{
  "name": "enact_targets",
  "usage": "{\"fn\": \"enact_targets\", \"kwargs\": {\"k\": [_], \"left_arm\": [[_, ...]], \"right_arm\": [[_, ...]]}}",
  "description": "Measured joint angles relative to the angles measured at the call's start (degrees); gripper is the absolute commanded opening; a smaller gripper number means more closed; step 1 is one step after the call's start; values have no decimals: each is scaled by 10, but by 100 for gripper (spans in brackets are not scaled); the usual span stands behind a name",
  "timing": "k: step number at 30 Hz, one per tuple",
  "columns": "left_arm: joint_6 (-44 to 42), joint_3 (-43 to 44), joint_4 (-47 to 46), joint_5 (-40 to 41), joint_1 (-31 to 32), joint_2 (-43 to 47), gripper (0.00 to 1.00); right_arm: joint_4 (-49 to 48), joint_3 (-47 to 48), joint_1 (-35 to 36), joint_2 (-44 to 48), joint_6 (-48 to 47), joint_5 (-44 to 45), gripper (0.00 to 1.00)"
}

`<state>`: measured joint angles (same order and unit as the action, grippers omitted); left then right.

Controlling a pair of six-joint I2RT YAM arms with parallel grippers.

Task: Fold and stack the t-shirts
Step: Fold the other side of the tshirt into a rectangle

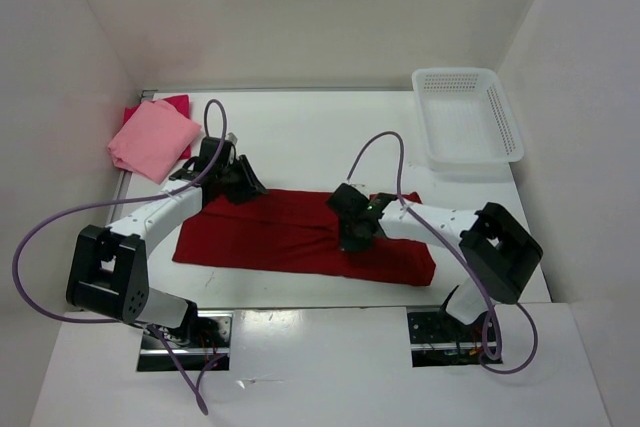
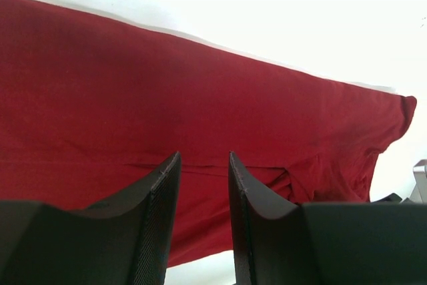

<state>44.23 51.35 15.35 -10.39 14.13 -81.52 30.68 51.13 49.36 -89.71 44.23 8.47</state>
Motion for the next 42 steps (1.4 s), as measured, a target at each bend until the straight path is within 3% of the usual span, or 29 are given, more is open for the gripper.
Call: {"fn": "enact_targets", "kwargs": {"k": [7,13,16,17,20,24,25,28,30,34,38,42], "left_arm": [[9,4,6,-5,0,0,42],[10,32,15,-29,-5,-2,42],[9,49,24,-37,-7,-3,45],[7,54,28,-40,-9,-4,45],[5,60,40,-47,-12,-8,46],[-6,60,60,-50,-19,-11,46],[-7,60,62,-52,-21,-11,46],[-8,59,64,-54,-23,-12,46],[-9,58,64,-59,-24,-14,46],[-10,57,43,-74,-24,-42,46],[-8,56,16,-95,-26,-98,46],[-2,56,-15,-115,-43,-149,45]], "right_arm": [[11,7,-85,77,-36,-144,0],[-2,6,-128,128,-56,-264,7],[-6,-7,-128,104,-61,-290,32],[-5,-12,-128,96,-63,-289,47],[4,-17,-129,82,-75,-277,56],[16,-18,-150,91,-86,-261,52],[17,-20,-166,103,-86,-258,42],[21,-30,-236,165,-74,-228,27],[21,-38,-278,211,-54,-201,22],[2,-68,-368,266,-21,-179,22],[-24,-76,-440,215,-9,-135,41],[-48,-76,-464,151,-10,-104,48]]}}
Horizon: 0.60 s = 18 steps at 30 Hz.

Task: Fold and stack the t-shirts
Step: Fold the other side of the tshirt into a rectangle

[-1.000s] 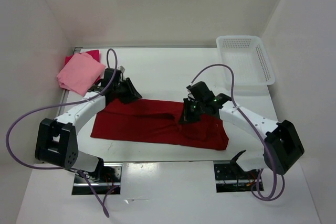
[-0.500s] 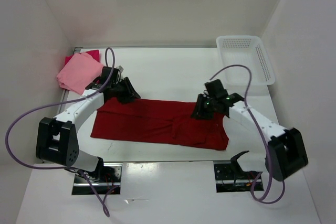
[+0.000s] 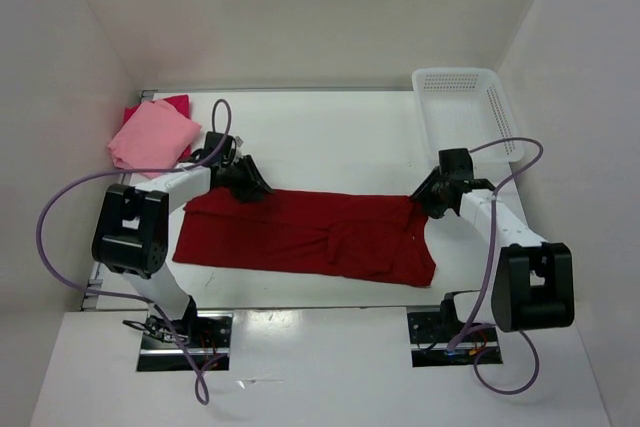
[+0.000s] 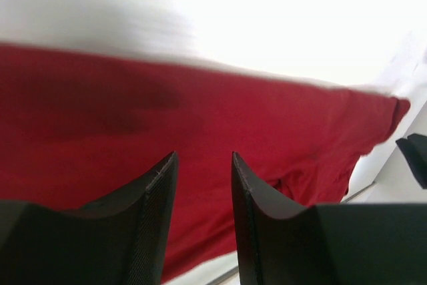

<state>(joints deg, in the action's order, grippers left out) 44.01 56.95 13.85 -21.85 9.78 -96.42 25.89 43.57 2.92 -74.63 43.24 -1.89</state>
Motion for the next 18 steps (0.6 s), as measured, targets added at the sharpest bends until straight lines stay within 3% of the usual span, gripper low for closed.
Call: {"fn": "enact_targets", "kwargs": {"k": [4,14,18], "left_arm": [[12,0,-30,-16,-30,-37,44],[28,-12,-66,-51,-100,-76,41],[30,-25,-79,-69,-115,-76,41]], "right_arm": [[-14,16,-6,-34,-3,37,43],[-61,35,23,-103,-16,62,45],[-65,36,26,-124,-25,61,11]]}}
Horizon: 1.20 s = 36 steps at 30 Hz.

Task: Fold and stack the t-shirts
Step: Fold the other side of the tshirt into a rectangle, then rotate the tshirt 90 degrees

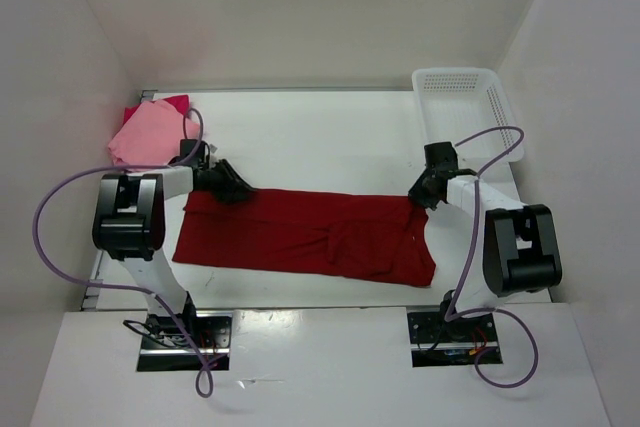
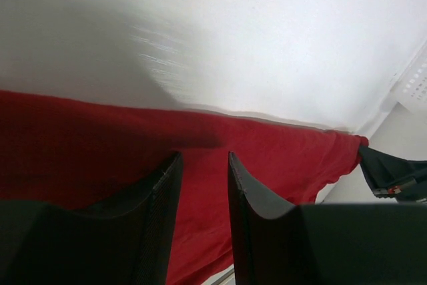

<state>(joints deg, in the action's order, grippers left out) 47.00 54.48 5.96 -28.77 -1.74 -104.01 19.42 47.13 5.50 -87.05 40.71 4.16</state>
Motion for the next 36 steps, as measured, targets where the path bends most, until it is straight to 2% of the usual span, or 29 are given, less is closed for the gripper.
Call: {"fn": "enact_targets", "kwargs": {"k": [2,6,10,14,16,18,19,22,26,27,28,29,30,33,36], "left_arm": [[0,-2,-2,-6,-7,0,41],[2,-3,-3,-16,-34,-5,37],[8,-4,-5,-20,-74,-8,37],[14,-5,-5,-21,-106,-8,37],[15,-5,-5,-22,-116,-8,40],[15,-8,-6,-27,-120,-5,46],[14,-9,-5,-30,-120,-1,48],[12,-9,6,-28,-113,21,51],[9,-3,24,-22,-70,87,51],[6,2,28,-22,-54,103,48],[0,7,29,-22,-39,119,46],[-5,14,30,-22,-23,134,42],[-10,19,30,-22,-7,148,34],[-31,25,34,-22,28,180,24],[-51,25,55,-19,50,200,21]], "right_arm": [[-2,0,0,-1,-2,3,5],[1,0,0,3,4,29,4],[8,0,0,23,16,46,20],[9,-3,0,21,19,48,27],[12,-9,0,19,22,44,31],[16,-12,0,19,25,40,43],[18,-12,0,21,26,39,47],[36,-10,0,56,27,32,50],[57,18,6,136,29,24,56],[58,24,10,151,30,23,56],[57,28,19,166,31,21,55],[56,28,33,179,34,16,48],[56,25,50,188,40,11,30],[39,-12,111,198,65,-16,0],[37,-59,175,179,99,-34,0]]}}
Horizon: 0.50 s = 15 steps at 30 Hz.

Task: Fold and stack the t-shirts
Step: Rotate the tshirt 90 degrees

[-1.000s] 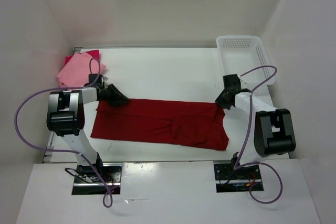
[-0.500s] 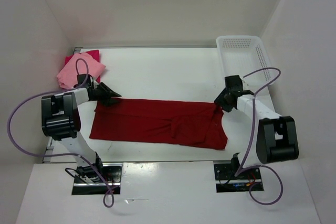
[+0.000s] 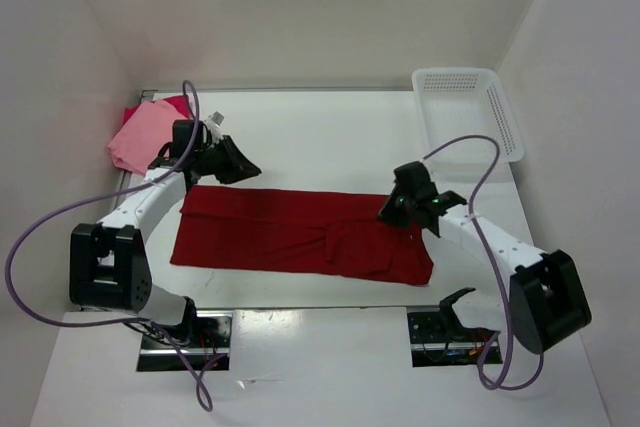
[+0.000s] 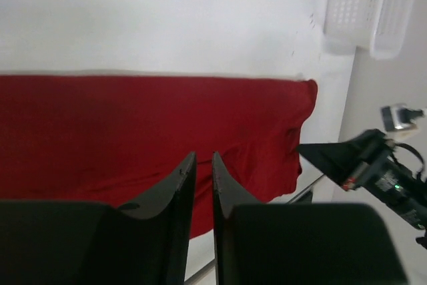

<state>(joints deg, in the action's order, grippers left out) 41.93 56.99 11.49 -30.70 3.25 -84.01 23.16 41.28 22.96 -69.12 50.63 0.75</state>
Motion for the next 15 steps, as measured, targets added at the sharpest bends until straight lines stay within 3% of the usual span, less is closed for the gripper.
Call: {"fn": "enact_targets", "kwargs": {"k": [3,9,15], "left_arm": [[-15,-3,22,6,10,22,21],[-30,-11,47,11,10,63,24],[-33,-10,66,12,10,68,25]], "right_arm": [[0,-17,42,-47,21,-16,0],[-17,10,47,-163,31,-21,1],[-30,189,46,-348,17,-61,0]]}}
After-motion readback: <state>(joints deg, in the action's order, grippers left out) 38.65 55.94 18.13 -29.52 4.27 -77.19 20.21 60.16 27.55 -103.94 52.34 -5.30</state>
